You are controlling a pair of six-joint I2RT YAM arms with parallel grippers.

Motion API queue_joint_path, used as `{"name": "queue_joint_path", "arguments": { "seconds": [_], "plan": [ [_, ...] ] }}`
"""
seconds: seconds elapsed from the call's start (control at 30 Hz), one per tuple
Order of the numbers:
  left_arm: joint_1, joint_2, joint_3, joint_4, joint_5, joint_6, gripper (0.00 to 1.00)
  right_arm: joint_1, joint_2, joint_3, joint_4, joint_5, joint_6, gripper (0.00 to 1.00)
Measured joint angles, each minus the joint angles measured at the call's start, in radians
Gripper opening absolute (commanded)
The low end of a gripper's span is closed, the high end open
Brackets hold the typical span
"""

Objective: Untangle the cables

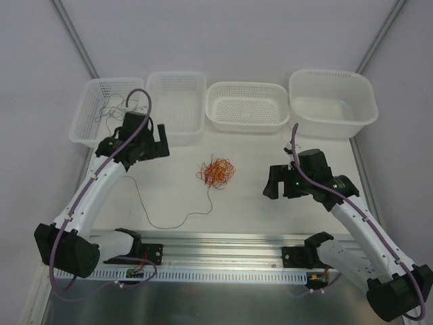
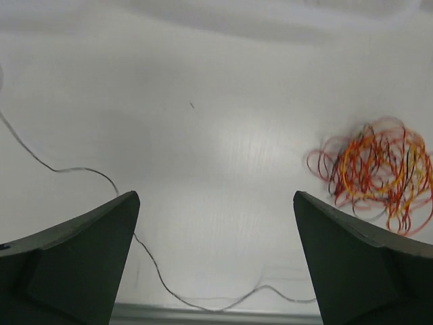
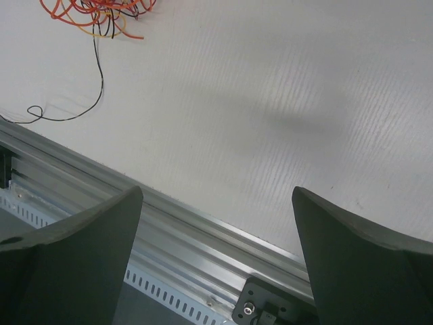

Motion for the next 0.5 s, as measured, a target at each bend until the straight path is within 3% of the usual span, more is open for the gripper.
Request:
{"name": "queue_joint_path", "arguments": {
  "seconds": [0.17,0.33,0.5],
  "plan": [
    [-0.286,-0.027,-0.193,-0.031,0.064,-0.080,0.99,0.000,-0.034,-0.012,0.000,-0.009,-0.002,0.97],
    [-0.579,-0.018,-0.223,-0.028,0.094,-0.075,0.99,0.000,-0.061,-0.029,-0.004,-0.018,-0.003,0.97],
    [-0.699,0.066,-0.228,-0.011,0.135,-0.010,0.98,0.000,-0.086,-0.030,-0.009,-0.023,-0.003,0.97]
  ]
}}
